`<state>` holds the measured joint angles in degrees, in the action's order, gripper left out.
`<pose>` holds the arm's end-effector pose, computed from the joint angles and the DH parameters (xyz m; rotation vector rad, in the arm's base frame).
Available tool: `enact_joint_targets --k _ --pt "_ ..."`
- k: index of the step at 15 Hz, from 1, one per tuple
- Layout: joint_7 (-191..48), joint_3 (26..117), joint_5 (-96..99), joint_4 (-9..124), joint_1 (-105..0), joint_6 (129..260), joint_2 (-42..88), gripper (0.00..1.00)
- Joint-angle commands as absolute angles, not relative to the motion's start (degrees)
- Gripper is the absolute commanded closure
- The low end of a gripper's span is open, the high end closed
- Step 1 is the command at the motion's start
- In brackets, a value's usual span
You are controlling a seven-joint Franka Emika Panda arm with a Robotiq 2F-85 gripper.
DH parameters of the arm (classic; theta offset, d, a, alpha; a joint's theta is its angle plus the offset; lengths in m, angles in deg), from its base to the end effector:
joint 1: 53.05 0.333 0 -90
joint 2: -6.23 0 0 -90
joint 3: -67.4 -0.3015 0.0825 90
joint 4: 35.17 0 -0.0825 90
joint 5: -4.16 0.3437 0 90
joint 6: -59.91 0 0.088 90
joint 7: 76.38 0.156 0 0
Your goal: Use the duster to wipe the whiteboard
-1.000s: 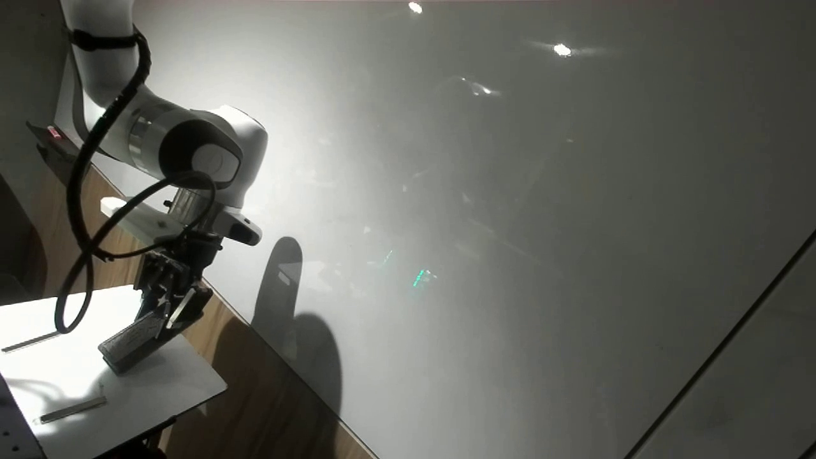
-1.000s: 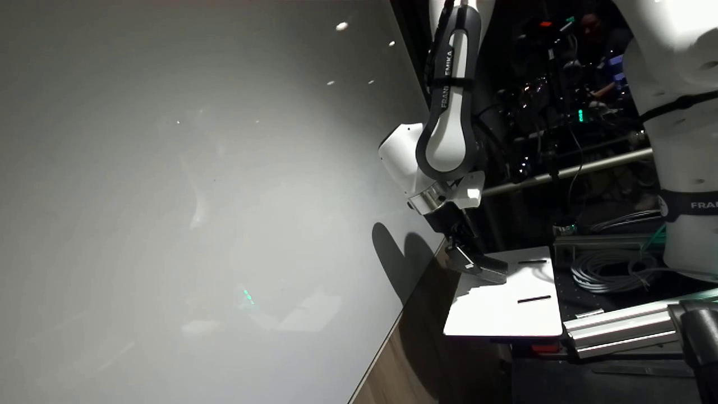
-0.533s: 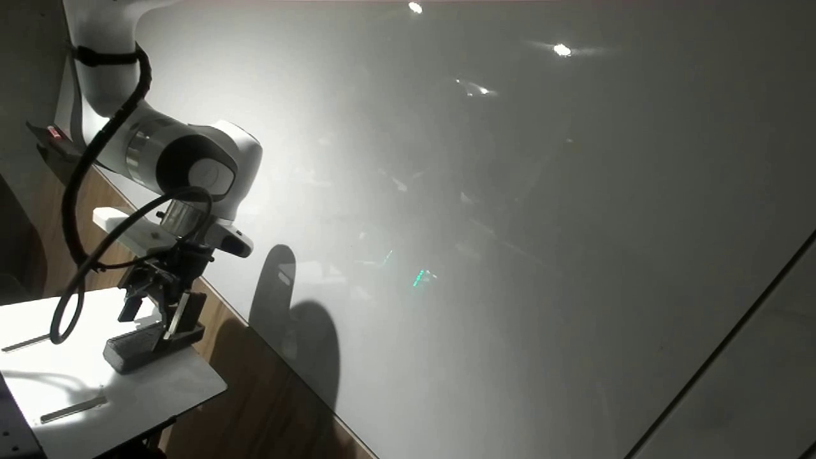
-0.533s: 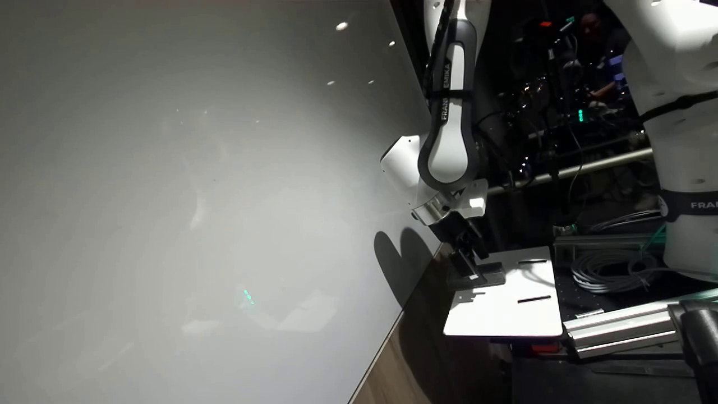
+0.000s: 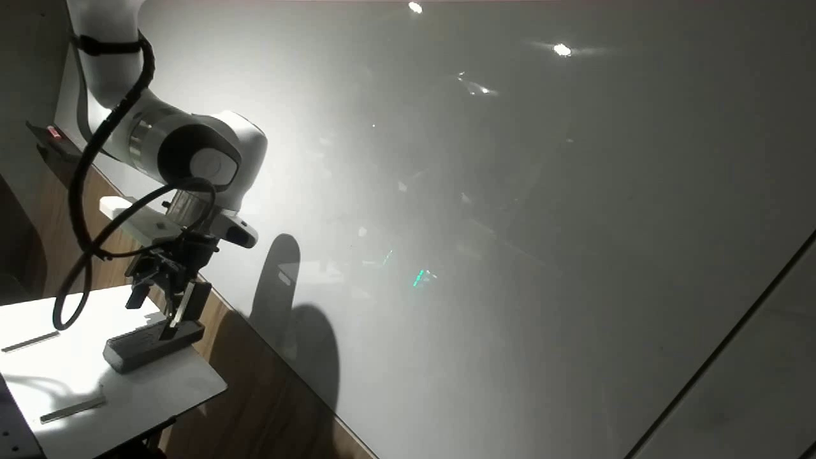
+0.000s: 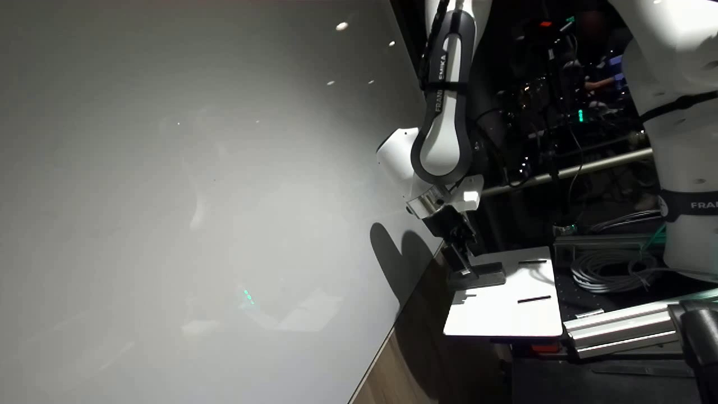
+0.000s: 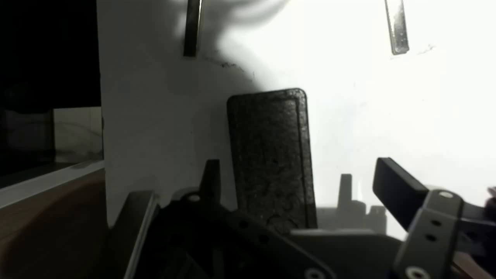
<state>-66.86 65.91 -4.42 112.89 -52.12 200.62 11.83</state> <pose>0.3889 0.0122 0.1820 3.0223 0.0045 -0.3277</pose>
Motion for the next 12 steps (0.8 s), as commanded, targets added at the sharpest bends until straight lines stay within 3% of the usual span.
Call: enact_joint_targets --k 1,12 --pt "-71.8 65.2 0.2 115.6 -51.6 196.1 -0.5 0.0" --pt "-85.3 69.4 6.2 111.6 -51.0 171.0 -25.3 0.0"
